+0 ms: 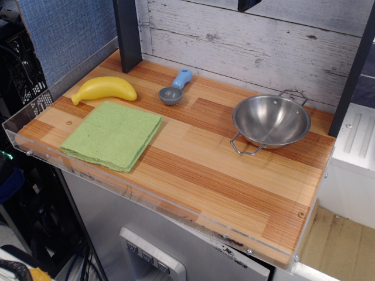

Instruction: Move banana into bowl

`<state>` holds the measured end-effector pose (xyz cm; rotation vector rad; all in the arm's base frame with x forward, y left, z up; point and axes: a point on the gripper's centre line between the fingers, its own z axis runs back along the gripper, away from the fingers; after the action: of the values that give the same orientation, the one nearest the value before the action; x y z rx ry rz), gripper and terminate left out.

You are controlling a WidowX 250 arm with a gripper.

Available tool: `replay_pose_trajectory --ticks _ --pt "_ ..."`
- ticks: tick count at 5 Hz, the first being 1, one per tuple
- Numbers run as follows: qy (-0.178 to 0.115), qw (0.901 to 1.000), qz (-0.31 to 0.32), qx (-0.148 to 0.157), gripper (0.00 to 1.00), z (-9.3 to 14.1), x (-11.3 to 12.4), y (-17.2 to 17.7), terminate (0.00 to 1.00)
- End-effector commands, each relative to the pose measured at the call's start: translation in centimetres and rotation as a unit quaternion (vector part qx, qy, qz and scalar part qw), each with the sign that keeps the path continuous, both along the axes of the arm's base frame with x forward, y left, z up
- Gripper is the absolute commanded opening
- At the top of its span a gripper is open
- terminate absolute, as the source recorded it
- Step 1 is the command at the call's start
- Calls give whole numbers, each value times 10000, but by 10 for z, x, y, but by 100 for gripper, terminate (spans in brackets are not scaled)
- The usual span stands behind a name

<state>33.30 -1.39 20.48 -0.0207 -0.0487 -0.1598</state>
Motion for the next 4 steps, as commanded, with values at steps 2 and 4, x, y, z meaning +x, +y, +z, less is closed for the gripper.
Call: replay_pose_trajectory --ticks 2,4 --pt "14 9999 43 -162 100 -7 1 14 0" --pt "-125 9992 -269 -272 100 -19 -4 66 0"
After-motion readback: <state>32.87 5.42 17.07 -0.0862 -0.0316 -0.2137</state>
